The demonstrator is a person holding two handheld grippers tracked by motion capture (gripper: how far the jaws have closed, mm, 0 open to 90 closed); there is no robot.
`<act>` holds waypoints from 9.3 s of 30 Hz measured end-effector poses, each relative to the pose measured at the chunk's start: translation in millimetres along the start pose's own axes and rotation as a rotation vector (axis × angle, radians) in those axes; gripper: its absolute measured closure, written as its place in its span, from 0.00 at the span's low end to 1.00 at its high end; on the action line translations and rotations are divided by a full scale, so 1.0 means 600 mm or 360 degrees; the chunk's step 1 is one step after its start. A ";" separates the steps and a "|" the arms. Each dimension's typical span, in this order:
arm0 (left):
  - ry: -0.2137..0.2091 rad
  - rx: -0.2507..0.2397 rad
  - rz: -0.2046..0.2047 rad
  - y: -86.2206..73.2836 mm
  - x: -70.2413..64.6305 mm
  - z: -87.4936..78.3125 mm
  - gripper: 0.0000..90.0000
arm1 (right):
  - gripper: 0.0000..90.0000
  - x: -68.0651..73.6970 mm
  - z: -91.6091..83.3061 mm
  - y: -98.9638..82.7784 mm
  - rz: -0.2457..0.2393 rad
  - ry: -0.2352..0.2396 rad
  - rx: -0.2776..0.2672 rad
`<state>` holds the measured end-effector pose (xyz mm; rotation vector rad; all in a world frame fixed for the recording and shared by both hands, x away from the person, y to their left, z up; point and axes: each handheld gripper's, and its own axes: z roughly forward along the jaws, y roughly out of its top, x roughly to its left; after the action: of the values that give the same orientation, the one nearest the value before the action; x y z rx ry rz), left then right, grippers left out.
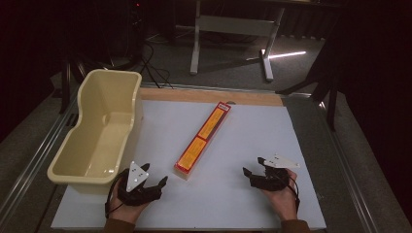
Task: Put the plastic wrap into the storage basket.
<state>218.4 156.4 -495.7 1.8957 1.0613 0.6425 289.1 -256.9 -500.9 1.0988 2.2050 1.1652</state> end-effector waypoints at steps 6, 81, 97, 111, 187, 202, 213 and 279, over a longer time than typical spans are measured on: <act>-0.0010 -0.0009 0.0007 0.001 -0.003 0.000 0.29 | 0.32 0.010 0.003 0.005 -0.0029 0.0022 -0.0008; -0.0115 -0.0087 0.0069 0.001 -0.009 -0.015 0.29 | 1.00 0.257 0.176 0.149 -0.0481 0.0360 0.0473; -0.0115 -0.0084 0.0064 0.000 -0.008 -0.014 0.29 | 1.00 0.158 0.100 0.095 -0.0323 0.0171 0.0571; -0.0110 -0.0087 0.0053 -0.001 -0.004 -0.013 0.29 | 1.00 0.041 0.072 0.069 -0.0144 -0.0067 0.0658; -0.0139 -0.0068 0.0064 0.000 -0.007 -0.007 0.29 | 0.42 -0.034 0.213 0.171 -0.0159 0.0212 0.1459; -0.0142 -0.0068 0.0065 0.000 -0.008 -0.006 0.29 | 0.44 -0.029 0.213 0.178 0.0068 0.0209 0.1480; -0.0142 -0.0070 0.0066 0.000 -0.008 -0.005 0.29 | 0.44 -0.018 0.202 0.203 0.0209 0.0347 0.1347; -0.0125 -0.0106 0.0067 0.001 -0.007 -0.006 0.29 | 0.44 0.095 0.167 0.444 0.0941 0.1007 0.0597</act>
<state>213.5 154.1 -493.5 1.8743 0.9415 0.6148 441.0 -71.2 -337.8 1.8295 2.7489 1.5360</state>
